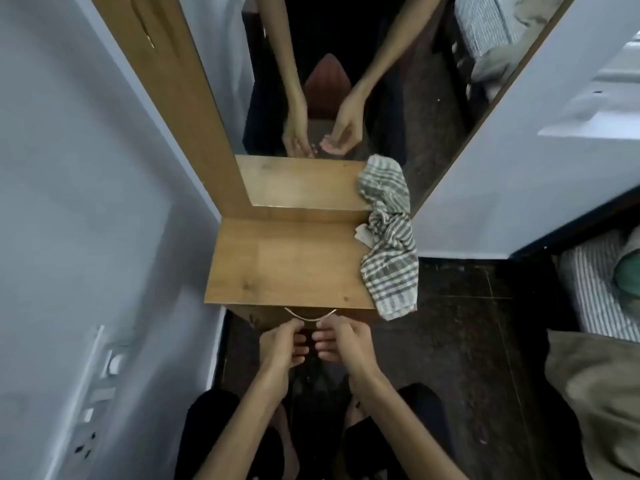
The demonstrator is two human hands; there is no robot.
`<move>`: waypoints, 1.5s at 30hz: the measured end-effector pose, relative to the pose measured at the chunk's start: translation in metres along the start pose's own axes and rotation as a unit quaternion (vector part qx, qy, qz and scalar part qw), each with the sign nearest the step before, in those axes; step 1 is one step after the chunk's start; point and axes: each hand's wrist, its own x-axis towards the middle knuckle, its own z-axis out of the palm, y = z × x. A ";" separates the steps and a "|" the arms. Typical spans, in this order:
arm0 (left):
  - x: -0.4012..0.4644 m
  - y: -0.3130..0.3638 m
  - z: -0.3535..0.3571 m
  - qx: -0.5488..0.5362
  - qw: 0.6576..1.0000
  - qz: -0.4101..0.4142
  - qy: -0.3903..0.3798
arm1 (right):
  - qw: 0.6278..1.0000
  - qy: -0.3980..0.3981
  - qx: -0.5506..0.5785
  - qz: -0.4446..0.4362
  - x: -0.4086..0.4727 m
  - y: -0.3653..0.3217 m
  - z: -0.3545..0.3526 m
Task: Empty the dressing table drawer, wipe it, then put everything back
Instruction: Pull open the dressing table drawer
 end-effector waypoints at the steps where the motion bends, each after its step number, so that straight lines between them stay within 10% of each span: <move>1: 0.005 -0.005 0.002 0.000 1.000 0.004 -0.002 | 1.000 0.005 -0.011 0.014 0.006 0.009 0.002; 15: 0.073 -0.035 0.023 -0.015 0.987 0.161 0.023 | 0.991 0.051 0.084 -0.091 0.077 0.068 0.020; 22: 0.027 -0.091 -0.016 0.084 0.980 0.175 0.037 | 0.987 -0.026 -0.150 -0.053 0.010 0.093 -0.017; 27: -0.040 -0.111 -0.048 0.158 0.908 0.373 0.109 | 0.933 0.015 -0.227 -0.279 -0.047 0.090 -0.041; 31: -0.057 -0.099 -0.058 0.182 0.826 0.514 0.142 | 0.819 0.155 -0.305 -0.461 -0.066 0.079 -0.036; 36: -0.049 -0.094 -0.065 0.338 0.749 0.556 0.127 | 0.799 0.040 -0.475 -0.367 -0.060 0.093 -0.037; 45: -0.066 -0.108 -0.078 0.417 0.765 0.477 0.121 | 0.805 0.020 -0.490 -0.333 -0.067 0.109 -0.045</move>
